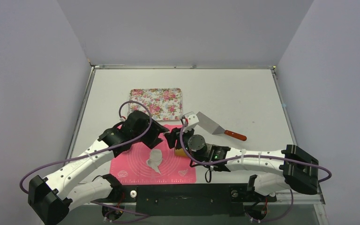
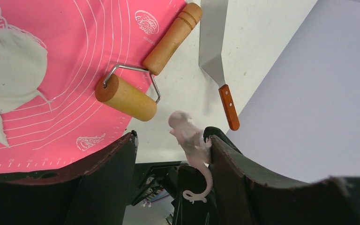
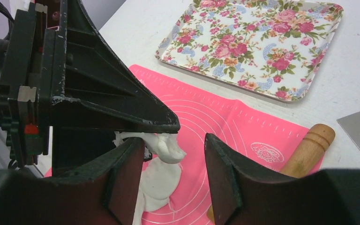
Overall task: Roll out the dumpling wrappers from the dough
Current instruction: Place the dumpling wrapper on the work surface.
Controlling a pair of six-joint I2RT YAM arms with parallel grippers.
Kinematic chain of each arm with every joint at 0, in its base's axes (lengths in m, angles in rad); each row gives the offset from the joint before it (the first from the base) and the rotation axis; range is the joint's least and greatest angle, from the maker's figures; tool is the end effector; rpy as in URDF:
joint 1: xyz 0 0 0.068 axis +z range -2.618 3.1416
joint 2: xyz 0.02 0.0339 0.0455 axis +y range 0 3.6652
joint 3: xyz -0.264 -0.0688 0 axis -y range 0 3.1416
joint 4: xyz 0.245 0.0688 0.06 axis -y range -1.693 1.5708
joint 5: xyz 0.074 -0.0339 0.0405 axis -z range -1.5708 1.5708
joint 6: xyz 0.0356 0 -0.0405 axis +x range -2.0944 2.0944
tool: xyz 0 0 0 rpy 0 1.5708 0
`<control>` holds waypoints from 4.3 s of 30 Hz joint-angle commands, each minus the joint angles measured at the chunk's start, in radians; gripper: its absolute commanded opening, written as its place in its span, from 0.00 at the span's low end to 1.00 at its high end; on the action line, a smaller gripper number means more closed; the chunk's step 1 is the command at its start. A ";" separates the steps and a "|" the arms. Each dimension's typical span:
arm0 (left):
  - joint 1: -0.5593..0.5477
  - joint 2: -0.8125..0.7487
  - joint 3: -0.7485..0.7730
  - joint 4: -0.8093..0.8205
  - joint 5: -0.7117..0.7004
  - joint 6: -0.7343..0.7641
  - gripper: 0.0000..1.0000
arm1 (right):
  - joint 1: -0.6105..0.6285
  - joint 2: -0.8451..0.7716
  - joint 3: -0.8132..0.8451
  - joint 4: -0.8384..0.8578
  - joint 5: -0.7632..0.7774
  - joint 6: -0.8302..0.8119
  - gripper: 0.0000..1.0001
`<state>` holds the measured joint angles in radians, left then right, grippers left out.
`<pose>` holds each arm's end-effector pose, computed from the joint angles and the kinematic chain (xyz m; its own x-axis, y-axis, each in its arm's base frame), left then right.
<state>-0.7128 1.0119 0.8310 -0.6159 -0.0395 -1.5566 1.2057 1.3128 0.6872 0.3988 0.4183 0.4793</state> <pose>0.1586 -0.1352 0.2739 -0.6402 -0.7673 -0.0382 -0.5320 0.4786 -0.6985 0.1171 0.2659 0.2500 -0.3997 0.1346 -0.9067 -0.5950 0.7144 0.3683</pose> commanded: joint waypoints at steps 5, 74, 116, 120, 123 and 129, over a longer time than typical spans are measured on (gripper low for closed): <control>-0.006 -0.013 0.025 0.030 -0.001 -0.002 0.55 | 0.001 0.053 0.055 0.085 0.005 -0.005 0.32; 0.061 -0.063 -0.088 0.144 0.142 -0.150 0.55 | 0.059 0.086 0.092 0.065 0.165 0.017 0.23; 0.104 -0.082 -0.043 -0.017 -0.020 0.185 0.56 | -0.189 0.415 0.104 0.154 -0.617 0.319 0.46; 0.106 -0.045 -0.036 -0.016 -0.019 0.207 0.56 | -0.256 0.485 0.099 0.201 -0.729 0.404 0.52; 0.108 -0.025 -0.031 -0.014 -0.019 0.218 0.56 | -0.275 0.499 0.120 0.110 -0.728 0.373 0.56; 0.117 -0.019 -0.022 -0.019 -0.028 0.238 0.56 | -0.260 0.494 0.310 -0.428 -0.494 0.152 0.57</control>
<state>-0.6079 0.9974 0.7815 -0.6693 -0.0658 -1.3518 0.9302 1.8122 0.8787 0.2863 -0.2173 0.7765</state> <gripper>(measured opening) 0.556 0.567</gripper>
